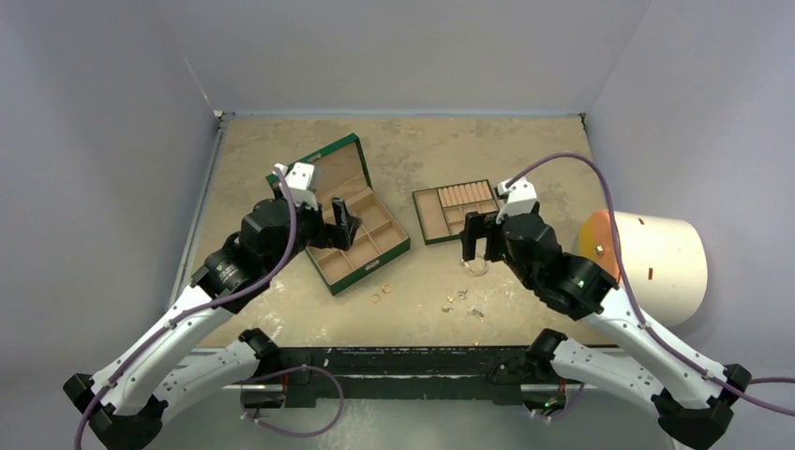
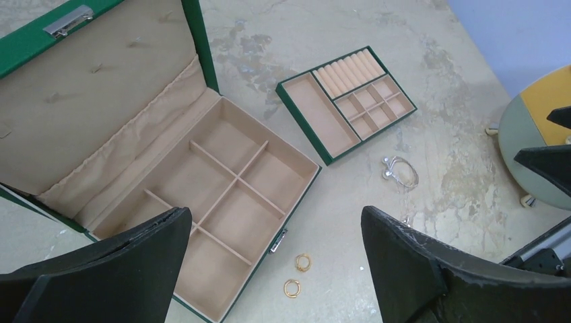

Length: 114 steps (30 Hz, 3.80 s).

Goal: Organize the mixed jewelry

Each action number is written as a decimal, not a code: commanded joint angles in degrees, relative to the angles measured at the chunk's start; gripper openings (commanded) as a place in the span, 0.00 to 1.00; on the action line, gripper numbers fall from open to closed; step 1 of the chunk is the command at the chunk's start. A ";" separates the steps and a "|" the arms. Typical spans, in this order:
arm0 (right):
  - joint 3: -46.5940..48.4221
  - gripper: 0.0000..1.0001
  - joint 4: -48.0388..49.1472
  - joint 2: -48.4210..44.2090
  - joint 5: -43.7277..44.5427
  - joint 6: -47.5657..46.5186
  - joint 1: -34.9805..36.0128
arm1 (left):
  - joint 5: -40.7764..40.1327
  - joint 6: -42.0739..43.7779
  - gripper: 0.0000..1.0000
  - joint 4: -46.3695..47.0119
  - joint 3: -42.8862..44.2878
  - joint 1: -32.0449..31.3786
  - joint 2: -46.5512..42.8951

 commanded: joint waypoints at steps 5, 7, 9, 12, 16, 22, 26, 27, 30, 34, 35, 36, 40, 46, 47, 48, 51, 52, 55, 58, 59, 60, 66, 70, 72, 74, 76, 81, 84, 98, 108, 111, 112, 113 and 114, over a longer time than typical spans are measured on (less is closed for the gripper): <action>2.26 0.98 -6.84 6.96 1.82 -0.20 0.45 | 0.36 1.99 0.97 5.70 -2.28 -0.22 -1.70; 1.30 0.98 -5.93 6.56 1.51 -0.24 0.46 | 0.41 1.84 0.96 5.48 -2.43 -0.24 -1.81; 0.73 0.98 -5.44 6.81 1.37 -0.06 0.35 | 0.92 1.70 0.96 5.78 -2.75 -0.24 -2.14; 0.77 0.96 -6.26 9.23 0.69 1.11 -0.75 | 1.40 1.39 0.96 6.00 -3.06 -0.26 -2.45; 0.26 0.91 -5.93 12.18 -3.22 2.65 -4.30 | 1.85 1.06 0.96 5.99 -3.21 -0.29 -2.83; -3.39 0.85 -0.80 14.68 -11.14 3.69 -11.46 | 2.05 0.94 0.96 5.77 -3.68 -0.29 -3.26; -4.35 0.82 2.61 18.26 -13.56 5.12 -13.79 | 2.10 1.11 0.96 5.49 -3.66 -0.29 -2.72; -4.48 0.81 3.50 19.36 -14.06 5.56 -13.91 | 2.06 1.20 0.96 5.33 -3.57 -0.26 -2.54; -4.78 0.77 5.32 22.11 -14.63 7.31 -14.17 | 1.40 1.68 0.96 4.65 -3.45 -0.29 -2.06; -5.95 0.73 7.49 24.58 -14.59 9.92 -14.74 | 0.97 1.82 0.96 4.38 -3.52 -0.28 -1.80; -6.12 0.72 7.71 25.21 -14.33 10.62 -14.87 | 0.89 1.94 0.96 4.28 -3.51 -0.25 -1.72; -6.35 0.70 7.94 25.80 -14.28 11.30 -14.94 | 0.88 2.06 0.96 4.18 -3.51 -0.26 -1.57; -7.42 0.64 9.23 27.81 -14.35 13.88 -15.03 | 0.92 2.22 0.96 3.87 -3.36 -0.22 -1.32; -8.44 0.62 11.13 30.93 -13.96 16.82 -15.14 | 1.12 2.35 0.96 3.89 -3.43 -0.23 -1.33; -8.53 0.61 11.34 31.43 -13.92 17.14 -15.11 | 1.20 2.35 0.96 3.89 -3.46 -0.24 -1.30; -8.68 0.61 11.62 31.88 -13.87 17.36 -15.16 | 1.29 2.35 0.96 3.89 -3.46 -0.27 -1.29; -8.85 0.59 12.57 33.44 -13.60 18.08 -15.25 | 1.40 2.35 0.96 3.89 -3.50 -0.25 -1.41; -8.70 0.59 12.73 34.06 -13.58 18.34 -15.25 | 1.40 2.37 0.96 3.89 -3.47 -0.27 -1.41; -8.32 0.55 13.51 35.72 -13.52 18.95 -15.21 | 1.48 2.35 0.96 3.89 -3.44 -0.25 -1.50; -8.09 0.54 14.37 36.84 -13.55 19.17 -15.25 | 1.65 2.27 0.96 3.94 -3.50 -0.25 -1.50; -7.98 0.53 14.43 37.26 -13.57 19.28 -15.33 | 1.74 2.34 0.96 3.98 -3.44 -0.24 -1.50; -7.79 0.52 14.43 37.70 -13.53 19.28 -15.34 | 1.75 2.35 0.96 3.90 -3.50 -0.23 -1.54; -7.59 0.48 14.65 39.09 -13.93 19.27 -15.26 | 1.83 2.44 0.96 3.93 -3.36 -0.29 -1.76; -7.45 0.45 14.53 39.89 -13.90 19.18 -15.32 | 2.01 2.44 0.96 3.98 -3.35 -0.21 -1.97; -7.34 0.42 14.44 40.27 -14.01 19.18 -15.31 | 1.94 2.52 0.96 3.98 -3.38 -0.27 -2.02; -7.25 0.38 14.36 40.31 -14.10 19.14 -15.31 | 1.93 2.54 0.96 3.98 -3.27 -0.28 -2.24; -7.33 0.36 14.21 40.25 -14.10 19.16 -15.27 | 2.01 2.59 0.96 3.98 -3.32 -0.22 -2.33; -7.50 0.29 14.01 40.26 -14.91 18.97 -15.28 | 2.06 2.70 0.96 3.85 -3.25 -0.24 -2.59; -7.51 0.22 13.76 39.77 -14.89 18.78 -15.26 | 2.01 2.79 0.96 3.80 -3.34 -0.29 -2.90; -2.55 0.00 9.01 33.81 -14.39 9.19 -15.05 | 2.28 2.70 0.96 3.79 -3.31 -0.23 -3.76; 6.24 0.00 8.46 29.37 -19.76 -5.37 -8.18 | -1.54 2.18 0.93 2.95 -2.97 -0.23 -3.59; 9.05 0.00 10.60 30.10 -22.85 -8.22 -5.82 | -3.84 1.86 0.92 2.08 -2.70 -0.21 -3.55; 10.20 0.00 11.33 30.77 -24.49 -8.97 -5.35 | -4.64 1.81 0.92 2.01 -2.78 -0.22 -3.79; 11.54 0.00 11.88 31.71 -26.19 -9.70 -5.03 | -5.58 1.70 0.91 1.92 -2.72 -0.20 -4.11; 13.02 0.00 12.07 32.95 -27.36 -10.38 -4.75 | -6.72 1.47 0.91 1.88 -2.79 -0.15 -4.46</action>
